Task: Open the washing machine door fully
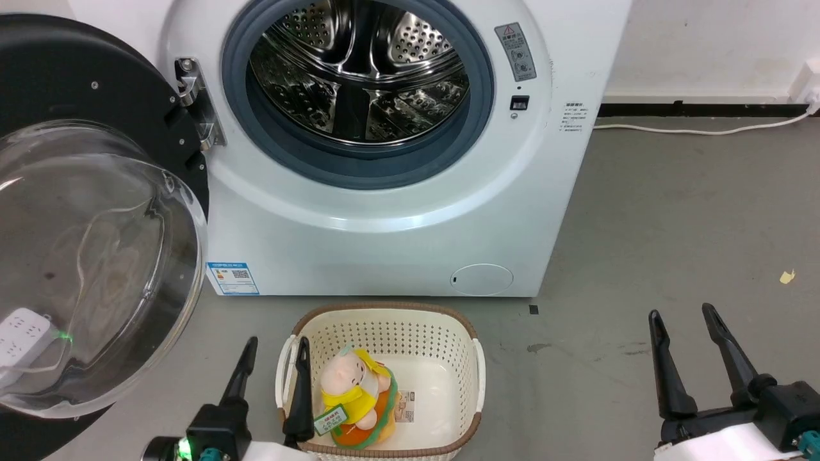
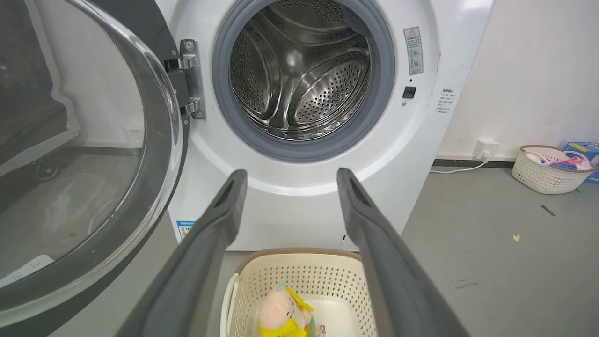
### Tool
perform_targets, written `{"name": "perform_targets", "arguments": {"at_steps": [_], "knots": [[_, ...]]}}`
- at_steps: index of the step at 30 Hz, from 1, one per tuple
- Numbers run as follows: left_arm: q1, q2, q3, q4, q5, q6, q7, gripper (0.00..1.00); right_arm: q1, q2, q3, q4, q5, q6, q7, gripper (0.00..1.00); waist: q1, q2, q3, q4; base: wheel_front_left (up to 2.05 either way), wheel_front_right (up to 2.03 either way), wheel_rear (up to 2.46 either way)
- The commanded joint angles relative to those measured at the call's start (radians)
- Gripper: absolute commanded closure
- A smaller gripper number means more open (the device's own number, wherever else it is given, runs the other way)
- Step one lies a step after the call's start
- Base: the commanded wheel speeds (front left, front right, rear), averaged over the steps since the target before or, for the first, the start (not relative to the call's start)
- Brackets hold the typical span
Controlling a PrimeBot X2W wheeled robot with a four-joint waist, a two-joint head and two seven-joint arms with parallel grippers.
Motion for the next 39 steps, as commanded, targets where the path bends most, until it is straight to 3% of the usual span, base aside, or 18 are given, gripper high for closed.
{"name": "perform_targets", "arguments": {"at_steps": [1,36,37,39], "knots": [[0.012,-0.007,0.000,0.013,0.012,0.000,-0.005,0.00,0.014,0.004,0.003,0.002,0.005,0.001,-0.005,0.00,0.0000,0.0000,0.000,-0.002,0.00,0.00,0.00],[0.004,-0.041,0.030,0.040,0.049,-0.035,-0.005,0.00,0.013,0.004,0.020,0.031,0.016,0.001,-0.005,0.00,0.0000,0.0000,-0.013,0.005,0.00,0.00,0.00],[0.004,-0.038,0.029,0.042,0.049,-0.033,0.000,1.00,0.010,0.000,0.018,0.030,0.012,0.000,0.000,1.00,0.0001,0.0000,-0.014,0.005,0.00,0.00,0.00],[0.004,-0.038,0.029,0.042,0.049,-0.033,0.001,1.00,0.009,0.000,0.018,0.030,0.012,0.000,0.000,1.00,0.0000,0.0000,-0.014,0.005,0.00,0.00,0.00]]}}
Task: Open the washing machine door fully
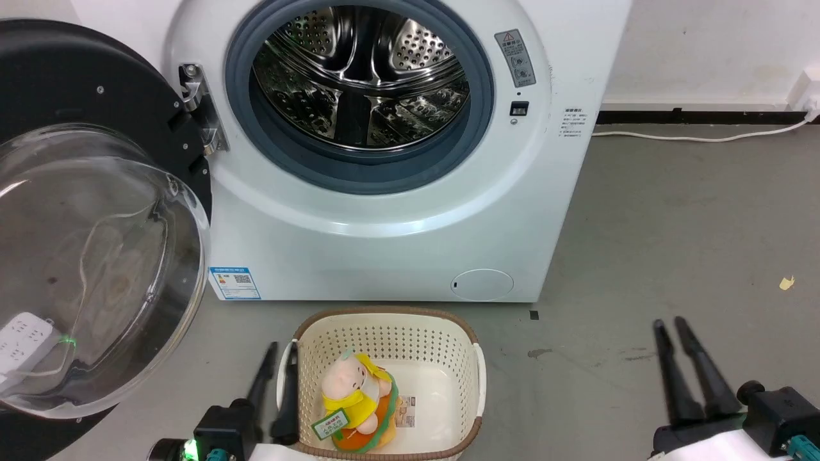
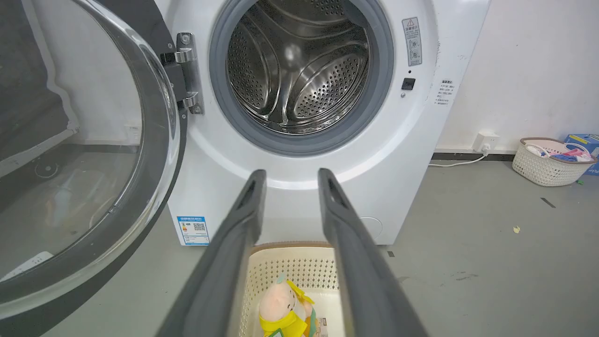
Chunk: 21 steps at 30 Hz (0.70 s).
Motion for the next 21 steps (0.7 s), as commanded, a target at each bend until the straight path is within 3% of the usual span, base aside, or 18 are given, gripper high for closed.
{"name": "perform_targets", "arguments": {"at_steps": [1,21], "knots": [[0.000,0.000,0.000,0.000,0.000,0.000,0.000,1.00,0.000,0.000,0.000,0.000,0.000,0.000,0.000,1.00,0.0000,0.0000,0.000,0.000,0.00,0.00,0.00],[-0.006,-0.002,0.023,-0.016,0.021,-0.012,0.039,1.00,-0.008,0.001,0.007,-0.003,-0.014,0.000,0.040,1.00,0.0000,0.0000,0.000,-0.002,0.00,0.00,0.00]]}}
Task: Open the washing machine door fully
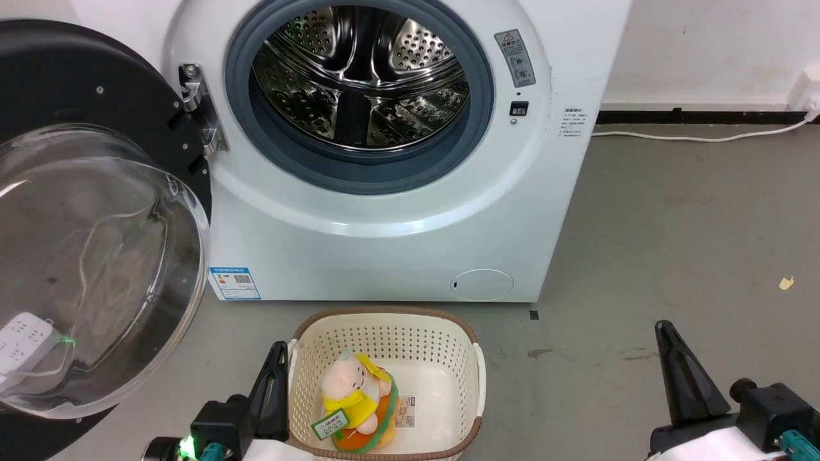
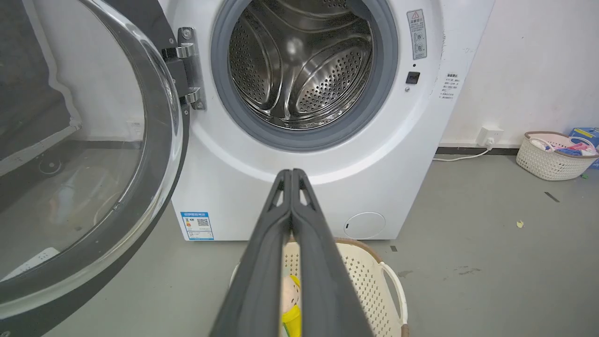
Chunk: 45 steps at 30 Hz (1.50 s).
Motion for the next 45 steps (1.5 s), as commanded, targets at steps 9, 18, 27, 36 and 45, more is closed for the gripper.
{"name": "perform_targets", "arguments": {"at_steps": [9,18,27,36,45], "knots": [[-0.009,-0.003,0.016,-0.014,0.018,-0.008,0.022,1.00,-0.011,0.001,0.006,-0.004,-0.012,0.000,0.023,1.00,0.0000,0.0000,0.000,-0.001,0.00,0.00,0.00],[-0.012,-0.004,0.027,-0.021,0.027,-0.014,0.040,1.00,-0.015,0.001,0.010,-0.006,-0.018,0.000,0.041,1.00,0.0000,0.0000,0.000,-0.002,0.00,0.00,0.00],[-0.015,-0.004,0.038,-0.028,0.037,-0.019,0.059,1.00,-0.019,0.002,0.013,-0.007,-0.024,0.000,0.059,1.00,0.0000,0.0000,0.000,-0.003,0.00,0.00,0.00],[-0.018,-0.005,0.048,-0.035,0.047,-0.025,0.077,1.00,-0.022,0.002,0.017,-0.009,-0.031,0.001,0.078,1.00,0.0000,0.0000,-0.001,-0.004,0.00,0.00,0.00],[-0.021,-0.006,0.061,-0.044,0.058,-0.031,0.098,1.00,-0.027,0.002,0.021,-0.010,-0.038,0.001,0.098,1.00,0.0000,0.0000,-0.001,-0.005,0.00,0.00,0.00]]}}
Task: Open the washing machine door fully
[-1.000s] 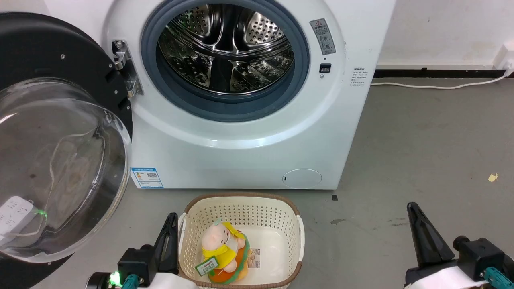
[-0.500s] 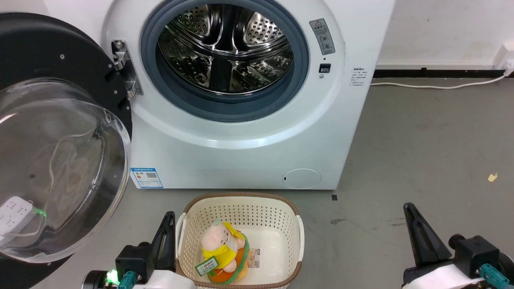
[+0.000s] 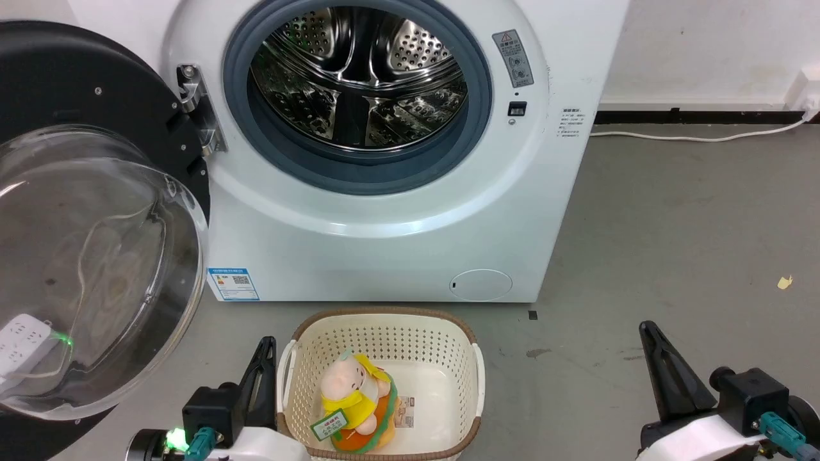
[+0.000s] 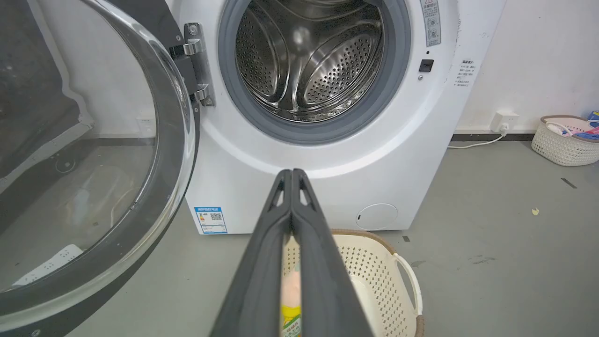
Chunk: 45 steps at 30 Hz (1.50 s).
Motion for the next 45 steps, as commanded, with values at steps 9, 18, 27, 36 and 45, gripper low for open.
{"name": "perform_targets", "arguments": {"at_steps": [9,18,27,36,45], "knots": [[-0.019,-0.001,0.017,-0.015,0.017,-0.010,0.023,1.00,-0.013,0.003,0.005,-0.007,-0.014,0.000,0.023,1.00,0.0000,0.0000,0.000,-0.001,0.00,0.00,0.00],[-0.022,-0.002,0.027,-0.021,0.025,-0.014,0.040,1.00,-0.016,0.003,0.009,-0.008,-0.020,0.001,0.039,1.00,0.0000,0.0000,0.000,-0.002,0.00,0.00,0.00],[-0.025,-0.003,0.040,-0.030,0.037,-0.021,0.062,1.00,-0.021,0.003,0.013,-0.010,-0.028,0.001,0.062,1.00,0.0000,0.0000,0.000,-0.003,0.00,0.00,0.00],[-0.028,-0.004,0.051,-0.037,0.047,-0.027,0.081,1.00,-0.024,0.004,0.017,-0.012,-0.034,0.001,0.080,1.00,0.0000,0.0000,-0.001,-0.004,0.00,0.00,0.00],[-0.031,-0.005,0.062,-0.044,0.057,-0.032,0.099,1.00,-0.028,0.004,0.020,-0.013,-0.040,0.001,0.099,1.00,0.0000,0.0000,-0.001,-0.006,0.00,0.00,0.00]]}}
